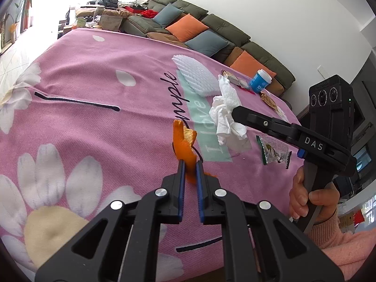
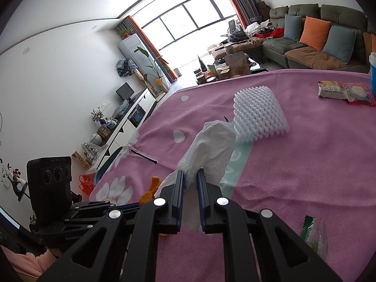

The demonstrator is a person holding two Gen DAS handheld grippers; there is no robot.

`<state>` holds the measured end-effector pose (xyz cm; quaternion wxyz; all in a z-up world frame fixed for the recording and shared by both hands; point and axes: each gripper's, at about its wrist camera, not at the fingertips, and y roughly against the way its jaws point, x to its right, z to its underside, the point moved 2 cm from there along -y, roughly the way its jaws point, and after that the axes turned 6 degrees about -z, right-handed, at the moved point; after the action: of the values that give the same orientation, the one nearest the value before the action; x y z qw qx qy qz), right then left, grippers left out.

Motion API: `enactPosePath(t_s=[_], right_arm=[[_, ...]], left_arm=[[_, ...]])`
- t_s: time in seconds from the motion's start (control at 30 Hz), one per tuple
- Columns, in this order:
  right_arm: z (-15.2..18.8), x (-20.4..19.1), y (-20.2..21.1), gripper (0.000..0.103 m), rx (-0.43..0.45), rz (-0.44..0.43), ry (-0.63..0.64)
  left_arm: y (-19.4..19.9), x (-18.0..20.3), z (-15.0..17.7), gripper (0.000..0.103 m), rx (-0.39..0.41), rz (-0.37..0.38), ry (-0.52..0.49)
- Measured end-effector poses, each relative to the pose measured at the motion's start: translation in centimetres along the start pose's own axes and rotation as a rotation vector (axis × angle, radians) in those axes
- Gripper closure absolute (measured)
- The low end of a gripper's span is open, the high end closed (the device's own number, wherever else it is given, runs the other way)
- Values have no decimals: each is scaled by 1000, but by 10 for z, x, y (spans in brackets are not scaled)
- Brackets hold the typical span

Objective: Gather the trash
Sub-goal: 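Carry the orange peel and white tissue toward the teal bin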

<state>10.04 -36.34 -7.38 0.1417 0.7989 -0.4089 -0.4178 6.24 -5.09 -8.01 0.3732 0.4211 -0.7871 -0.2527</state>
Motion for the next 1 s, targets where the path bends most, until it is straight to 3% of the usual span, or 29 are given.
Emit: enactPosePath(t_s=[0.4,1.0], right_arm=[[-3,-16,-10,92,-6,-54,30],[-15,-78,-57,93,-71,-174,136]], left_arm=[[46,-19,-5,94,91,-98,-13],[99,-69,-1,94,169,-219,79]])
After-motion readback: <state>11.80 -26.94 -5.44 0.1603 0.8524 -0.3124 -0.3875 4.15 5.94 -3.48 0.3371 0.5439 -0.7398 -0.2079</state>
